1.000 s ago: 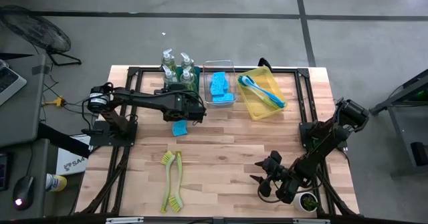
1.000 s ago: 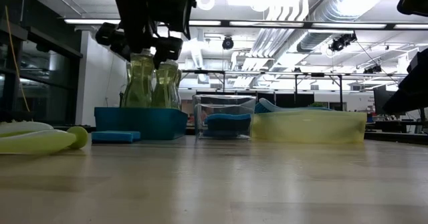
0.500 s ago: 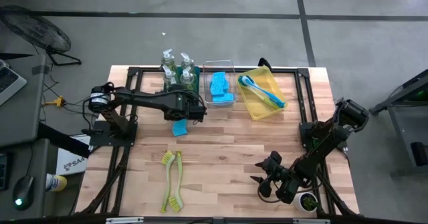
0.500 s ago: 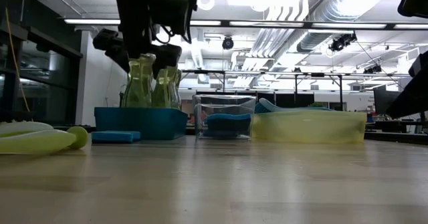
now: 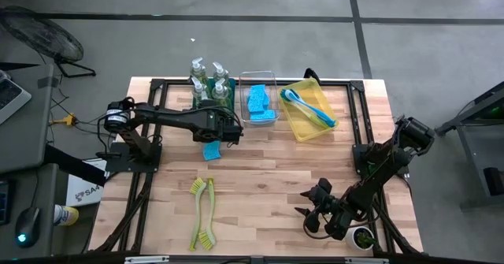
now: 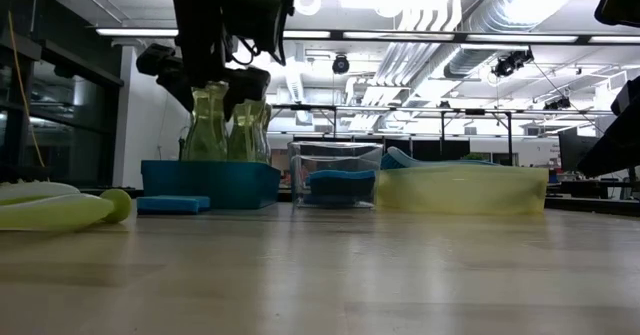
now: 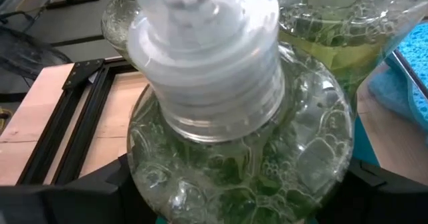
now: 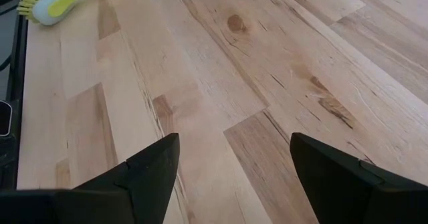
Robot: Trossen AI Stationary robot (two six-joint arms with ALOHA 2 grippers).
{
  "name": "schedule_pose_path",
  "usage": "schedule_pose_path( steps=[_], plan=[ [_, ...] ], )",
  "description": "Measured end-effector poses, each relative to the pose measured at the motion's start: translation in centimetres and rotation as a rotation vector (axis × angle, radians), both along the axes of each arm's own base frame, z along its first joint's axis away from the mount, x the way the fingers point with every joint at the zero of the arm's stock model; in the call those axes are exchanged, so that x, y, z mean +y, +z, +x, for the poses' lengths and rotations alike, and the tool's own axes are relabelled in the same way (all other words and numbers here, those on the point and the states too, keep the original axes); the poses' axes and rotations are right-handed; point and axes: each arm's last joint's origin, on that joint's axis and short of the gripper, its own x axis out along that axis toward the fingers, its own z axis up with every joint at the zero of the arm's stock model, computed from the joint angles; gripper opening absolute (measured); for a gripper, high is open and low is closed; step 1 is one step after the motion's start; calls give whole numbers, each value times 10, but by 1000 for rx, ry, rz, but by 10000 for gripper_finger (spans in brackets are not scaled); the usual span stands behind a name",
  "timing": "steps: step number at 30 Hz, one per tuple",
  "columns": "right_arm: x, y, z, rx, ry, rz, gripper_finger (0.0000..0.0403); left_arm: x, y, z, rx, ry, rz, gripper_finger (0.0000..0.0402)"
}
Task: Pick & Place Kitchen Sink Supplies
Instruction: Put the blue sponge into the transparent bin
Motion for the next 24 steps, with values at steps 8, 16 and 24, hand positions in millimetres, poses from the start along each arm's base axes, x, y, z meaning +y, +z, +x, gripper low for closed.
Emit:
schedule_pose_path(
  steps=[8,16,24],
  plan=[
    [0,0,0,0,1,-2,279,0,-1,0,9,1,-39,303],
    [0,0,0,1,1,-2,279,-1,-1,0,14,-2,-75,358],
    [0,0,0,1,1,-2,279,-9,-3,0,22,-30,-140,374]
  ],
)
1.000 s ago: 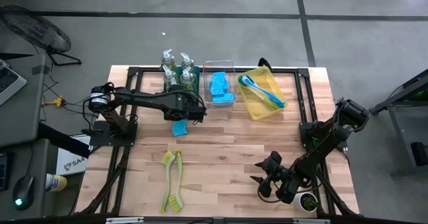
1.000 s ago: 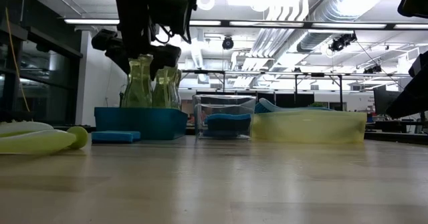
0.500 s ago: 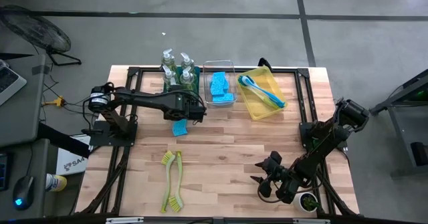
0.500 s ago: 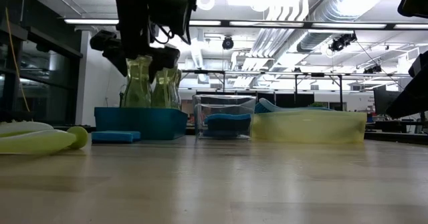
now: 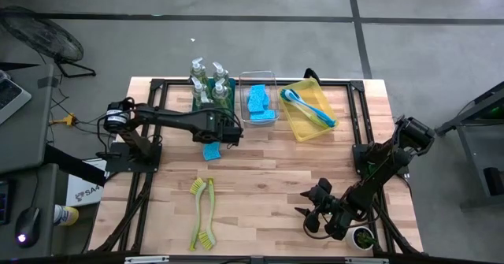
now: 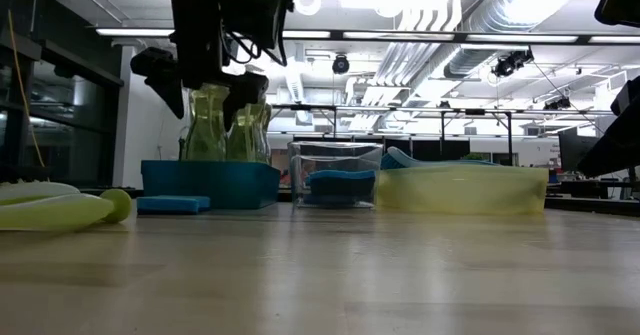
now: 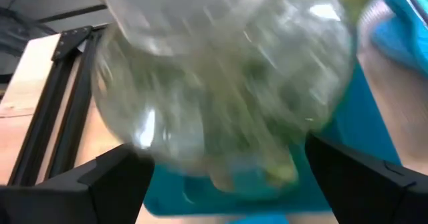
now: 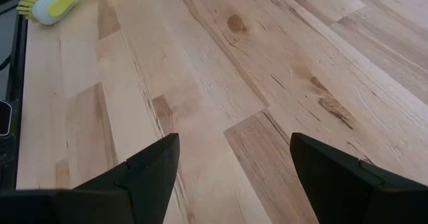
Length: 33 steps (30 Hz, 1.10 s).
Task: Pick & Place Kitchen Sink Supplies
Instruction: Put the blue sponge into the transparent bin
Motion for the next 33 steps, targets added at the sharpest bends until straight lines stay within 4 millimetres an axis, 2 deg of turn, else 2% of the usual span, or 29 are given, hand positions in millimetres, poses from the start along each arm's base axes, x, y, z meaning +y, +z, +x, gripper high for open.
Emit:
schedule_pose_path(
  steps=[11,19,25,28,33],
  plan=[
    [1,1,1,-9,-1,12,279,-42,-1,1,14,-146,-57,374],
    [2,1,1,-19,-1,25,279,-70,-4,5,146,-437,-194,374],
    [2,1,1,-20,3,25,279,-78,-17,10,190,-655,-366,374],
    [4,2,0,-21,8,24,279,-74,-25,6,203,-634,-420,374],
    [6,2,-3,-25,18,20,279,-68,-35,1,144,-485,-477,374]
  ],
)
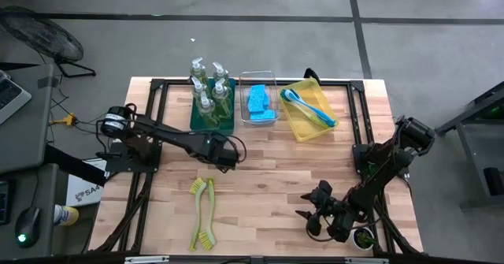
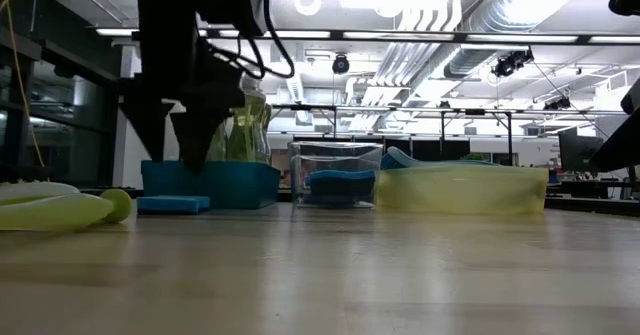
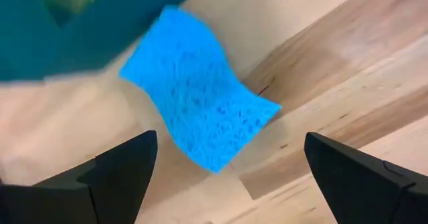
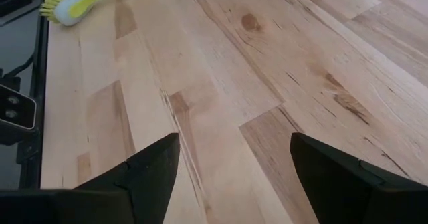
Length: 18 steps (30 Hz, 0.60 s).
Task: Pick & Place Kitchen Sink Supplies
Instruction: Put the blue sponge into the transparent bin
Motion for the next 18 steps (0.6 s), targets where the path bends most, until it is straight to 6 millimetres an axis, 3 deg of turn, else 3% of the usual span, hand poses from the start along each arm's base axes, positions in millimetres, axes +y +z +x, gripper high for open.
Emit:
schedule_pose_path(
  steps=[10,18],
  plan=[
    [0,1,0,-17,-9,-3,279,14,-25,-4,-70,206,-115,374],
    [0,1,0,-16,-9,-3,279,17,-31,-6,-83,236,-98,374]
  ],
)
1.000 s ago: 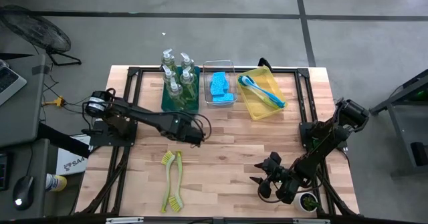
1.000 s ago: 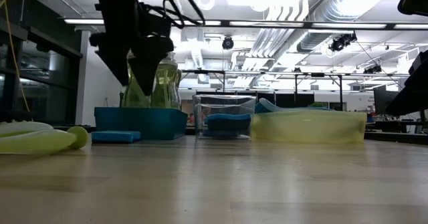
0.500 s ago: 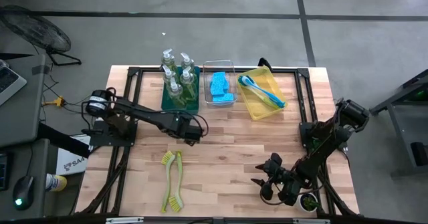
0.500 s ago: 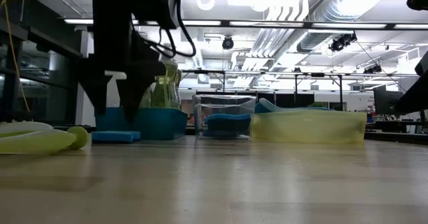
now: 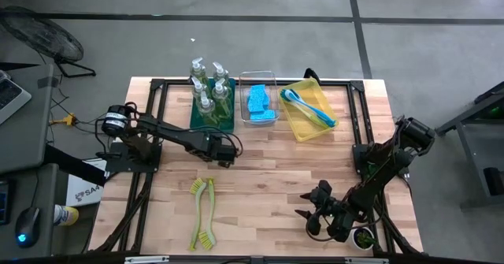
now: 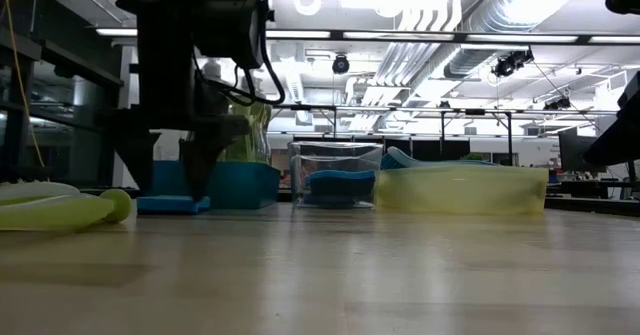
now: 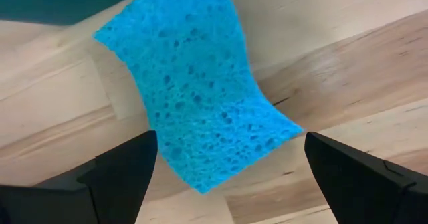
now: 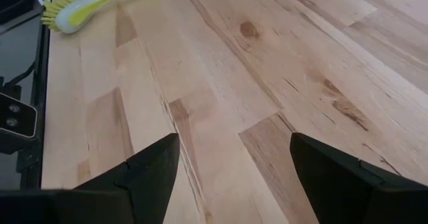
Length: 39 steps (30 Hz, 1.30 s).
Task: Pick & Place Kitchen Sink Supplies
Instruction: Put the blue sponge into the transparent bin
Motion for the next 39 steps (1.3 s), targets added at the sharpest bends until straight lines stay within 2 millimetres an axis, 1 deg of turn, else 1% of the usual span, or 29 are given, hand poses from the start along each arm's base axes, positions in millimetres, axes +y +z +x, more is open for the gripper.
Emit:
schedule_pose_path(
  steps=[11,17,25,39],
  plan=[
    [0,0,0,-9,-5,-2,279,0,0,3,-30,7,15,374],
    [0,0,0,-9,-5,-1,279,1,1,6,-87,79,22,374],
    [0,0,0,-9,-5,0,279,2,1,5,-128,212,62,374],
    [0,1,0,-10,-5,2,279,2,1,4,-137,281,79,374]
  ],
)
